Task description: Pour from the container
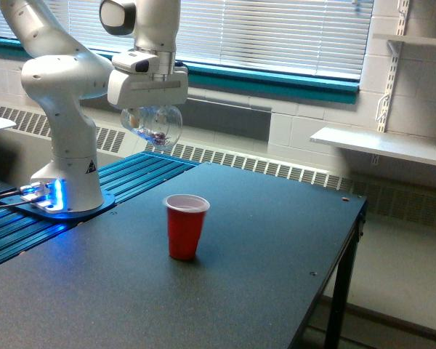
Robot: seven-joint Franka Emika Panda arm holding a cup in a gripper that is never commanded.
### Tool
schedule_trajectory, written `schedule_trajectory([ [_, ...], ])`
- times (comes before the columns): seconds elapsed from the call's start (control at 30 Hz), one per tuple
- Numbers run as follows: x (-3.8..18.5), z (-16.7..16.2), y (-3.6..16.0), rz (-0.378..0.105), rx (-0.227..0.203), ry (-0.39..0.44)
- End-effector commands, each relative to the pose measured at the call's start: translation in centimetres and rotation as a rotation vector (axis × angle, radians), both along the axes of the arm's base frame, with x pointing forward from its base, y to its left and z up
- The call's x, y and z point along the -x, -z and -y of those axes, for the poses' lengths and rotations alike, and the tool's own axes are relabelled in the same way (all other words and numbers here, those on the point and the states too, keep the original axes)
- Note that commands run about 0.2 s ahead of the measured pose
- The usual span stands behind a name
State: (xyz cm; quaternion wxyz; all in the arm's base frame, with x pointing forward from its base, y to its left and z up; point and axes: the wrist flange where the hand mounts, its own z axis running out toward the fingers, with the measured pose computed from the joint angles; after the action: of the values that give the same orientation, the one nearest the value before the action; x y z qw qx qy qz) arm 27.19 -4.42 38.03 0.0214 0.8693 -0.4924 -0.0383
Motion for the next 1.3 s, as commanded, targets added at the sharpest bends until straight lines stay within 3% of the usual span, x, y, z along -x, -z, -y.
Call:
schedule_trajectory([
  [0.03,-0.3,-0.2,0.2,-0.014,-0.013,-0.029],
  [0.23,-0.7,-0.1,0.2,-0.021,-0.040,-0.024],
  [0.67,-1.6,1.7,0.9,-0.113,-0.059,0.053],
  [0.93,-2.8,2.3,0.5,-0.112,-0.073,0.082],
  [1.0,-2.6,1.5,0.0,-0.097,-0.051,0.142],
  [1.3,-3.8,2.8,0.9,-0.125,-0.060,0.112],
])
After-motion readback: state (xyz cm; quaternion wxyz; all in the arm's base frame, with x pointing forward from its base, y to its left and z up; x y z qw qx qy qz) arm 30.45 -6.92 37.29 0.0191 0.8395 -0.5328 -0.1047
